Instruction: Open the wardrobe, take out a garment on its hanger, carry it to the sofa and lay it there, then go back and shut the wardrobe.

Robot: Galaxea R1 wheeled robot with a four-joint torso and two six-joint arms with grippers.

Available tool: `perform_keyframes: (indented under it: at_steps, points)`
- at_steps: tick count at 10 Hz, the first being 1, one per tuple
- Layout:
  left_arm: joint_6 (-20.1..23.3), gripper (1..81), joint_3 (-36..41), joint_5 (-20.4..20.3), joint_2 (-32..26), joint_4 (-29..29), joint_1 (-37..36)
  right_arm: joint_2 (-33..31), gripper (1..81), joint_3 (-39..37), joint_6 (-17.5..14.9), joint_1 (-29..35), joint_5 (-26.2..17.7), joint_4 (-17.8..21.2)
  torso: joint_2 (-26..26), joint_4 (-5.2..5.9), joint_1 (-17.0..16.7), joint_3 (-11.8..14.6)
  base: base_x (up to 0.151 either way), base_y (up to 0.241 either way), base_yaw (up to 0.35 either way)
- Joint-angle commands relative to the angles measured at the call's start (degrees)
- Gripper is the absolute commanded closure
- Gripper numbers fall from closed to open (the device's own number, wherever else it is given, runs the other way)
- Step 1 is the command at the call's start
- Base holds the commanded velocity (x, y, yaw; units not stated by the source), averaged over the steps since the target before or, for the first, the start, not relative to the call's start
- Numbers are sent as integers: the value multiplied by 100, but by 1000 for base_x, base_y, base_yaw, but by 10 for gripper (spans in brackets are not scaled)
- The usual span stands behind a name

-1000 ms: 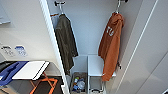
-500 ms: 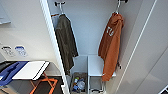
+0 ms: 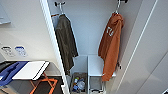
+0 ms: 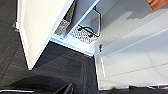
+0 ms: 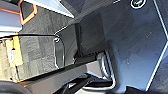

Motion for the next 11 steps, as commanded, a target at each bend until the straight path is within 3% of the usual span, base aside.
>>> perform_keyframes:
  at_steps: [1, 3, 5, 6, 8, 11]
  points:
    - [-71, 10, -537, -166, 390, -1009, -805, 27, 10, -136, 17, -37, -251, 13, 0, 0, 0, 0, 0, 0, 0]
    - [-79, 10, -1031, -219, 707, -1618, -1166, 185, 10, -436, 9, -161, -216, 5, 0, 0, -2, 0, 0, 0, 0]
    - [-420, 10, -1495, -409, 934, -2364, -1420, 229, 10, -445, 8, -178, -242, -4, -2, 0, -2, 0, 0, 0, 0]
    - [-633, 10, -1857, -755, 1085, -2418, -1491, 220, 10, -427, 0, -178, -251, -4, -2, 0, -2, 0, 0, 0, 0]
    - [-906, 10, -2613, -808, 1322, -2505, -1588, 115, 10, -172, 0, -169, -268, -48, -2, 0, -2, 0, 0, 0, 0]
    - [-923, 10, -3536, -825, 1428, -3217, -1579, -17, 10, 83, 0, -90, -339, -48, -2, 0, -2, 0, 0, 0, 0]
